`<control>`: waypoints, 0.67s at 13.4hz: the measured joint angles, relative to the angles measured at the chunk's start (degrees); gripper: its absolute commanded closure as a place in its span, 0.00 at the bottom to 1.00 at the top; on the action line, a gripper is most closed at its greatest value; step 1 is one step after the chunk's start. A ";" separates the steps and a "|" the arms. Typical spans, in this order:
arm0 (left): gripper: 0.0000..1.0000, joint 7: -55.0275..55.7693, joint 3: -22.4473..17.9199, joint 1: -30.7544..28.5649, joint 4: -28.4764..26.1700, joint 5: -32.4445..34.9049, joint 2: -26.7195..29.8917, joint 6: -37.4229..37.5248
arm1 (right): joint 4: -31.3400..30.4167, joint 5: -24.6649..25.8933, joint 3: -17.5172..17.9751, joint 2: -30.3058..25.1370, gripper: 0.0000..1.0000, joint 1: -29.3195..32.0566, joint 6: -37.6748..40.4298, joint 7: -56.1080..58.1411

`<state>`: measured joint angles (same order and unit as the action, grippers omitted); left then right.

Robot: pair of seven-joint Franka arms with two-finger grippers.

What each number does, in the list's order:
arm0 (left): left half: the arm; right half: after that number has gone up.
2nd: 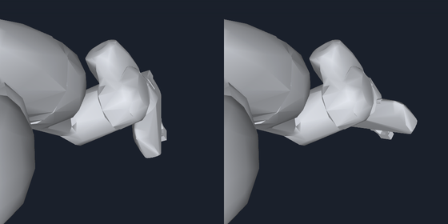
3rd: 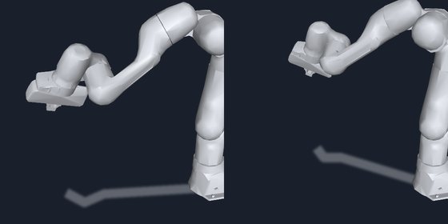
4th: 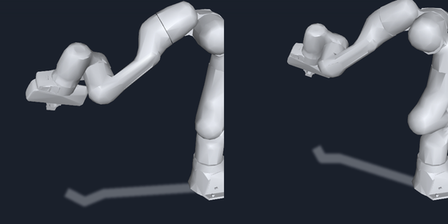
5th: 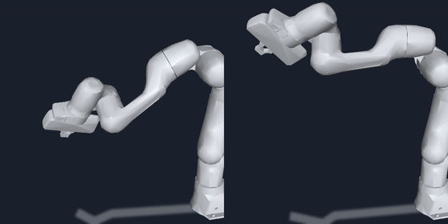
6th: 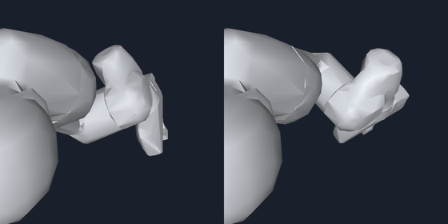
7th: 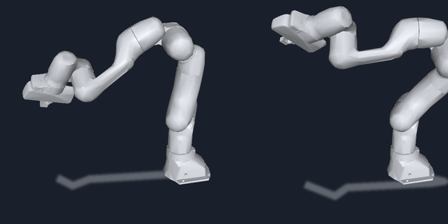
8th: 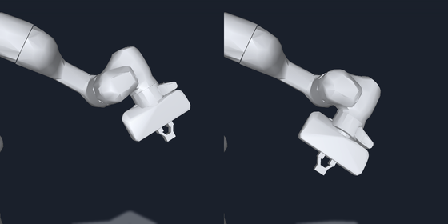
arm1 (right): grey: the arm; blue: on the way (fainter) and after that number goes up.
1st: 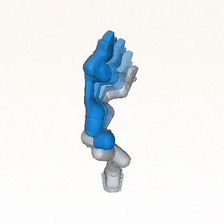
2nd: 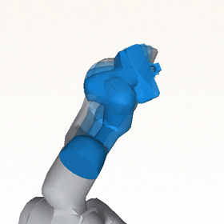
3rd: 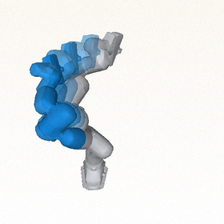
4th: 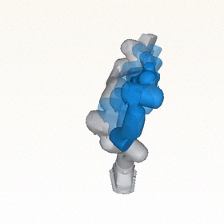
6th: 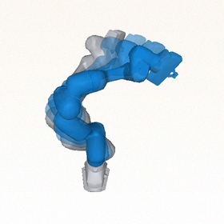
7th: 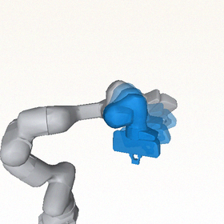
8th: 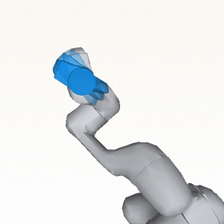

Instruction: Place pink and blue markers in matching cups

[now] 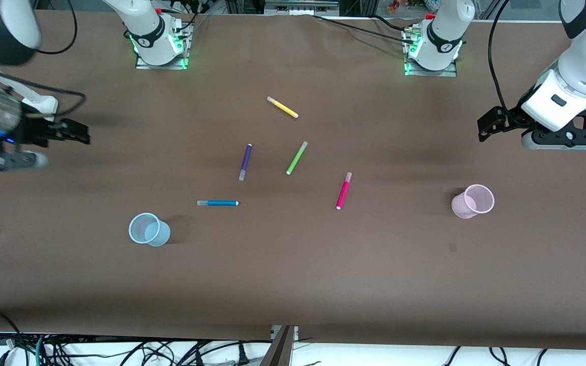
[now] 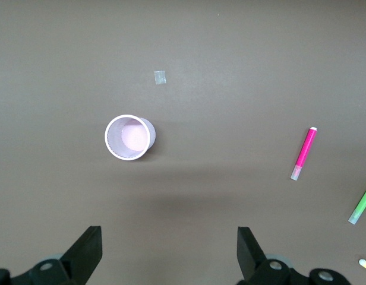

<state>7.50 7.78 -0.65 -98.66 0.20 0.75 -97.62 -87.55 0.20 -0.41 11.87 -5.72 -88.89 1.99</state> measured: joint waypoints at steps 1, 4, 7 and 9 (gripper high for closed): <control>0.00 0.00 0.17 0.02 0.00 0.00 -0.01 0.00 | 0.01 -0.02 0.15 1.81 0.00 -1.56 -1.47 -0.01; 0.00 -0.25 2.75 0.74 -0.07 0.00 -1.97 0.18 | 0.02 0.27 0.43 7.74 0.00 -7.13 -5.47 0.95; 0.00 -0.22 5.75 3.12 1.25 0.00 -9.13 -0.30 | -0.04 2.24 0.48 13.28 0.00 -11.65 -11.37 3.63; 0.00 -0.22 5.93 5.46 3.49 0.00 -16.45 -2.10 | -0.08 2.42 0.49 17.09 0.00 -14.00 -14.70 4.84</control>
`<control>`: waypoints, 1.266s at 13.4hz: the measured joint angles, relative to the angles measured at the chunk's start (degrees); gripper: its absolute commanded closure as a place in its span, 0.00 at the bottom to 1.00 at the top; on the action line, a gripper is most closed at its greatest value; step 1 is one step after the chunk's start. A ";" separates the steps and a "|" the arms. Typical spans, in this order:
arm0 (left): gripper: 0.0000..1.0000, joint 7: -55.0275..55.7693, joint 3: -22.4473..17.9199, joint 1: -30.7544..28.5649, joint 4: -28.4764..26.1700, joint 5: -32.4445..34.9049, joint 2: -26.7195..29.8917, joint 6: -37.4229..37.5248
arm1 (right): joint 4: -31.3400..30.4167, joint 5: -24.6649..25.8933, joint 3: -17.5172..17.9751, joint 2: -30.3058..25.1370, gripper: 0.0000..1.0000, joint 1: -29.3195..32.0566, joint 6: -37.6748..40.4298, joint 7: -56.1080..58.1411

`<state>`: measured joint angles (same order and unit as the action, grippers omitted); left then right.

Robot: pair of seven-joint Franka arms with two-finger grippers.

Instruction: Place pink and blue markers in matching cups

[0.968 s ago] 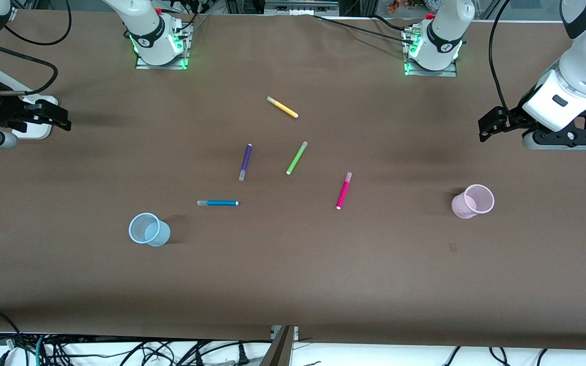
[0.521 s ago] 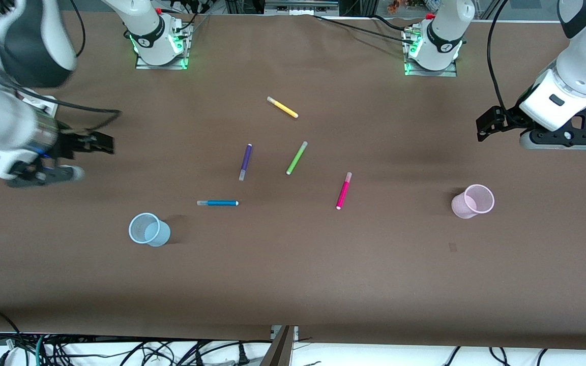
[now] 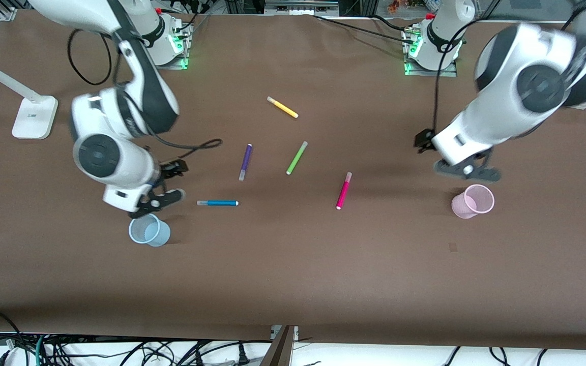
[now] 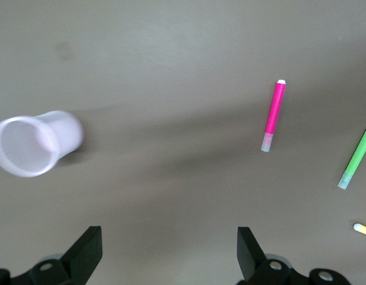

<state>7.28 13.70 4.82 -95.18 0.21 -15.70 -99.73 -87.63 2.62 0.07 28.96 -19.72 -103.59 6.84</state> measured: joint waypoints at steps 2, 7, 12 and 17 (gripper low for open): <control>0.00 -0.08 0.05 2.63 2.24 0.01 -7.64 -5.07 | -0.09 0.35 0.01 3.68 0.00 -2.33 -3.15 1.65; 0.00 -0.79 0.22 11.07 3.73 2.11 -19.53 -15.82 | -2.21 0.55 -0.34 8.99 0.00 -3.09 -15.03 11.81; 0.00 -0.91 0.26 15.30 3.58 13.87 -23.72 -18.79 | -3.86 0.56 -0.52 12.44 0.00 -2.31 -23.29 19.28; 0.00 -0.83 -0.12 15.10 -2.20 14.43 -24.51 -26.77 | -9.10 0.68 -0.65 12.84 0.30 -2.01 -30.47 22.55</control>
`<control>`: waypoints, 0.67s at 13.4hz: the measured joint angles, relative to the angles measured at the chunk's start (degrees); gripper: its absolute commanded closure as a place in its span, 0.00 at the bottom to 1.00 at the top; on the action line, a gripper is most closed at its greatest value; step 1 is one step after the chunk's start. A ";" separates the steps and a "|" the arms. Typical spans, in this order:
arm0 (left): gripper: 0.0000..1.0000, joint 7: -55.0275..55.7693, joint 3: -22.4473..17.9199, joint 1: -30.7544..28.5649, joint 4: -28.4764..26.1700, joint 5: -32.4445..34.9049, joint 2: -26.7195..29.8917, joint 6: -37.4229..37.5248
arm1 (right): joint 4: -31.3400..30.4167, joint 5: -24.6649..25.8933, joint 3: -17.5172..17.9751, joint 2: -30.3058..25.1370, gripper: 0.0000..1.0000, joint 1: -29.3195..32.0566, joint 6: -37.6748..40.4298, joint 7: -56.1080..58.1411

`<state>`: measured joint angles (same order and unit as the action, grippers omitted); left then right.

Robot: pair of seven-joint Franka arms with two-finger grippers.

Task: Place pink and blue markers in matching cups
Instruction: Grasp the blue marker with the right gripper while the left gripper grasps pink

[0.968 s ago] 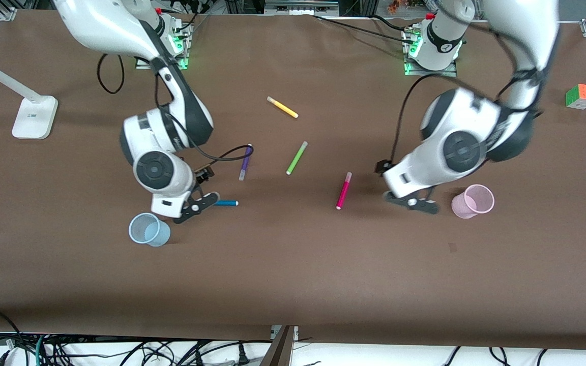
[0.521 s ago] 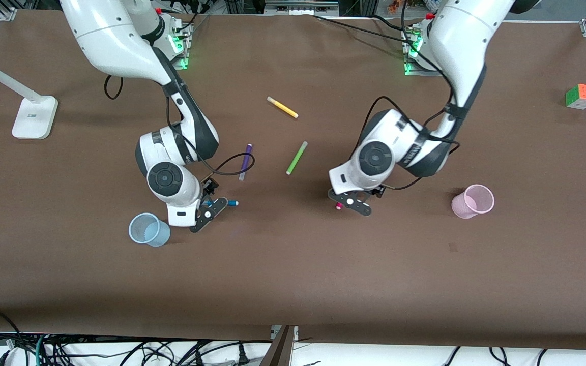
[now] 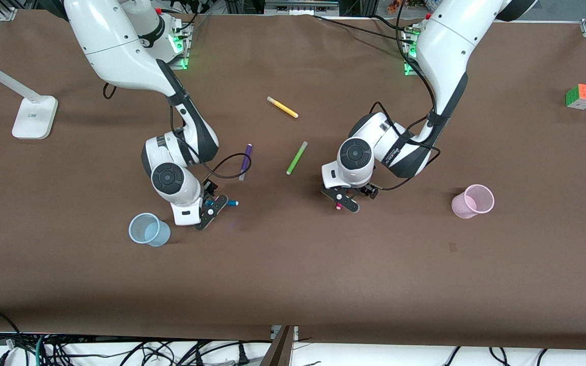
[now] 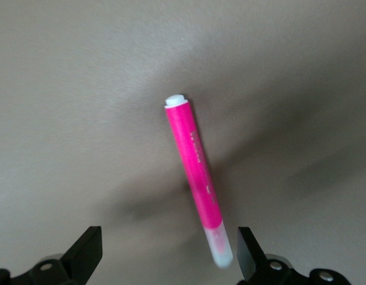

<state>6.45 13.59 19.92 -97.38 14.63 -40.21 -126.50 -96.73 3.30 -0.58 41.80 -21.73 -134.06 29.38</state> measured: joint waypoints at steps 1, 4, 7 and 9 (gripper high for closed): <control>0.00 0.40 -0.06 -0.19 -1.71 0.00 -0.07 -2.18 | 0.01 0.08 -0.03 -0.20 0.38 0.01 -0.12 0.06; 0.00 4.09 0.71 -0.06 -3.00 0.00 -0.05 -3.71 | 0.00 0.08 -0.02 -0.76 0.82 -0.03 -0.08 0.71; 0.46 5.75 1.40 0.37 -3.00 0.00 0.00 -3.71 | 0.04 0.22 -0.04 -1.00 1.00 -0.06 -0.16 0.92; 0.77 5.78 1.37 0.33 -3.01 0.00 0.00 -3.71 | 0.08 0.23 -0.01 -1.12 1.00 -0.15 -0.16 0.98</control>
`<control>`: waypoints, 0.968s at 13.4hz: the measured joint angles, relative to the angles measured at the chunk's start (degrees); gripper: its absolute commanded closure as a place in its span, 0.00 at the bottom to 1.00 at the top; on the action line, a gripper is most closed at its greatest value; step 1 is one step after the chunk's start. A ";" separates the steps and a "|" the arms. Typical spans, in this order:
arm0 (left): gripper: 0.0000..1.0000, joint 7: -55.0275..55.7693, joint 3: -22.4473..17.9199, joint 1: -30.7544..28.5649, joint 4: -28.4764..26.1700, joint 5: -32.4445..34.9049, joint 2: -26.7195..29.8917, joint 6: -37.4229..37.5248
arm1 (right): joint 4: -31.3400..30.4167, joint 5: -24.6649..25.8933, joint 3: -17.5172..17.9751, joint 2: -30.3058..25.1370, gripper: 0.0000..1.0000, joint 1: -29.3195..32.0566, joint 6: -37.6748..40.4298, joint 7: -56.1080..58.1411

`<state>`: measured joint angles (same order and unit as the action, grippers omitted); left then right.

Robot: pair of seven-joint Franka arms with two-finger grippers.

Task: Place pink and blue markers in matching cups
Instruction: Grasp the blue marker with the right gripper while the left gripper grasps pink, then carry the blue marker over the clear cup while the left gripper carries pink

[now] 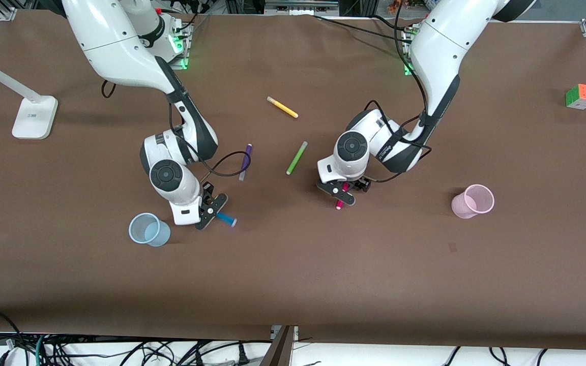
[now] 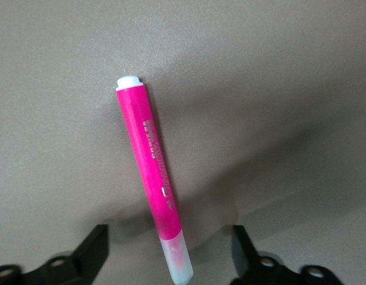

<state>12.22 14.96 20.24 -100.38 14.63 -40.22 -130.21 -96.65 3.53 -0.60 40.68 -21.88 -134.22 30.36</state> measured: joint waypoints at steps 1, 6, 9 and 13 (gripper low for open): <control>0.85 0.00 0.00 -0.01 0.00 0.00 0.00 0.00 | 0.05 0.00 0.09 -0.05 1.00 -0.08 -0.05 0.00; 1.00 0.06 0.23 0.00 0.01 0.00 0.42 0.01 | 5.66 0.03 -0.40 -3.50 1.00 0.04 11.62 5.62; 1.00 0.04 0.06 -0.09 0.29 0.15 0.87 2.91 | 13.22 3.28 -2.43 -5.21 1.00 0.19 24.81 11.46; 1.00 -2.60 -0.57 -0.72 2.72 0.99 4.84 14.80 | 18.70 14.71 -5.61 -5.32 1.00 0.67 33.53 20.69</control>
<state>9.62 14.39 19.52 -97.67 15.62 -35.37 -115.41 -77.95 18.23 -6.20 35.36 -21.21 -100.69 51.05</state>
